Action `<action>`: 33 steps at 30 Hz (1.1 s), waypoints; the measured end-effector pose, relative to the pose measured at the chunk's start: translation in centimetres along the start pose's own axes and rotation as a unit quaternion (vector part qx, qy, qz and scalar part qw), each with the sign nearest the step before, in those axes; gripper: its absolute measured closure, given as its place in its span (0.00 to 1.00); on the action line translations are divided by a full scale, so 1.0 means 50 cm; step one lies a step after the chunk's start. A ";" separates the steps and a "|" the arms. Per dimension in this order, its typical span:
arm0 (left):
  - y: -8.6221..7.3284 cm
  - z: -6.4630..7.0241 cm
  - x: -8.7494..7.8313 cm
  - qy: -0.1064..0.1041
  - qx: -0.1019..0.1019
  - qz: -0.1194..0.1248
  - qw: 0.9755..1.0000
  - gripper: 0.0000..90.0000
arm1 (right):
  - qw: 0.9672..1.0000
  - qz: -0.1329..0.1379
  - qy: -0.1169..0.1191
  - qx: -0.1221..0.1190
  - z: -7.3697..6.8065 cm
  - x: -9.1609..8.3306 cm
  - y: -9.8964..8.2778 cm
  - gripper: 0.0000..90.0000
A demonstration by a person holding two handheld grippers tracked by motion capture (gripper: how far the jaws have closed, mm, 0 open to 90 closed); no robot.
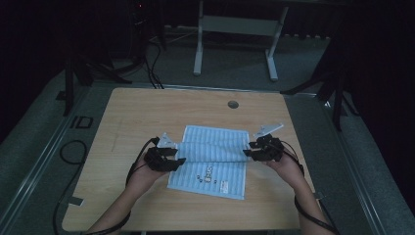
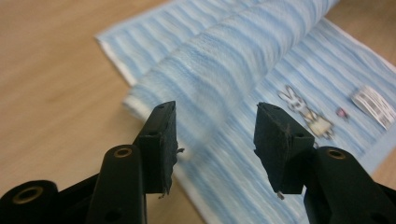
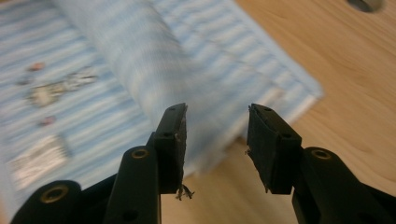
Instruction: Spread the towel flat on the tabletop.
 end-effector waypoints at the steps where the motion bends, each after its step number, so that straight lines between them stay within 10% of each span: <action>1: -0.009 0.005 0.007 -0.004 0.013 -0.011 1.000 0.54 | 0.999 0.007 0.029 -0.017 -0.031 -0.006 -0.001 0.72; 10: -0.051 0.012 0.055 -0.035 0.020 -0.076 0.996 0.56 | 0.994 -0.013 0.102 -0.026 -0.119 0.053 -0.035 0.75; 20: -0.083 0.048 0.051 -0.044 0.047 -0.091 0.994 0.53 | 0.995 -0.041 0.079 -0.040 -0.145 0.068 -0.072 0.78; 28: -0.097 0.085 0.039 -0.037 0.072 -0.101 0.992 0.93 | 0.994 -0.043 0.080 -0.057 -0.166 0.057 -0.077 0.97; 33: -0.097 0.111 0.008 -0.069 0.070 -0.101 0.990 0.95 | 0.994 -0.020 0.088 -0.060 -0.189 0.004 -0.084 0.97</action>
Point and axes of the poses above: each handheld gripper's, and its own axes: x roughly forward along the jaws, y roughly out of its top, z roughly to its right, the point moved 2 cm from there along x, roughly forward along the jaws, and after that the axes turned 10 degrees about -x, right-handed, at the moved point
